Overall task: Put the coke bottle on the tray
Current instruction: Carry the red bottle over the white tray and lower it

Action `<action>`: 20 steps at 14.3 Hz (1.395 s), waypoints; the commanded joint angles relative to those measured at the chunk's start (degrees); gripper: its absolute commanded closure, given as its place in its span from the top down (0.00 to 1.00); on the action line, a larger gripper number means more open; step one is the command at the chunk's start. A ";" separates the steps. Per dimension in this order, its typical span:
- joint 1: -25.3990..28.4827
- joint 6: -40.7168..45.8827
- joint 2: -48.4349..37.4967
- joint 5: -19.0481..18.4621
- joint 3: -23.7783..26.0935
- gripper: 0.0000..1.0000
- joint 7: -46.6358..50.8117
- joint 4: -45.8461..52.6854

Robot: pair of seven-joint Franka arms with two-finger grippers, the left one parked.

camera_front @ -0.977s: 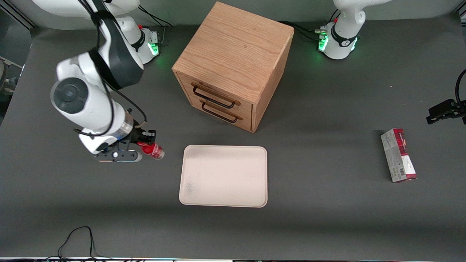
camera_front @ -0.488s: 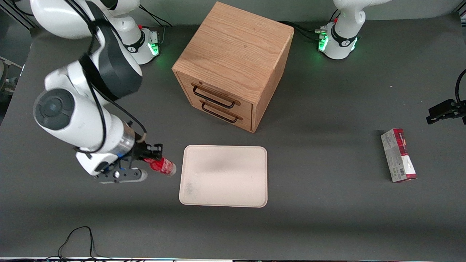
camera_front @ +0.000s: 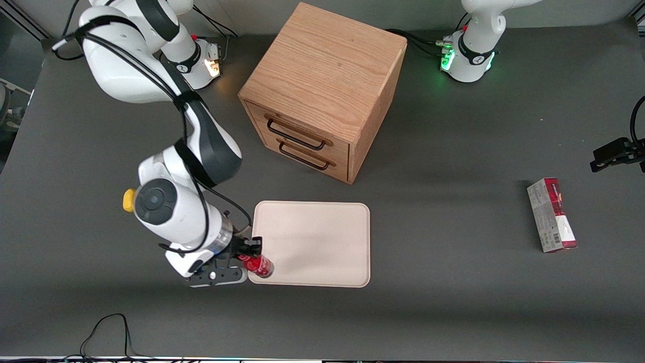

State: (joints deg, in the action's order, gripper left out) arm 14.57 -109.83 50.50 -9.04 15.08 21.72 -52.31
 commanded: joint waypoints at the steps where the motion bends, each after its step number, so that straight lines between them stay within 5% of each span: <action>1: 0.28 0.06 2.32 -2.82 0.92 0.09 -0.97 2.48; 5: 0.20 -2.31 2.41 -5.46 0.92 0.12 -0.97 -2.09; 10: 0.11 -3.02 2.68 -5.38 0.92 0.35 -0.27 -3.94; 11: 0.11 -3.02 2.68 -5.38 0.92 0.75 -0.01 -4.03; 12: 0.11 -3.02 2.68 -5.38 0.83 1.00 -0.01 -4.03; 16: -0.42 -1.97 -1.69 -4.41 0.92 1.00 0.34 -3.85; 20: -1.73 11.45 -10.31 0.14 -0.83 1.00 -0.53 -4.11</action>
State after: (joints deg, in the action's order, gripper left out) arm 14.06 -104.24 45.99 -12.15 15.33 21.66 -54.43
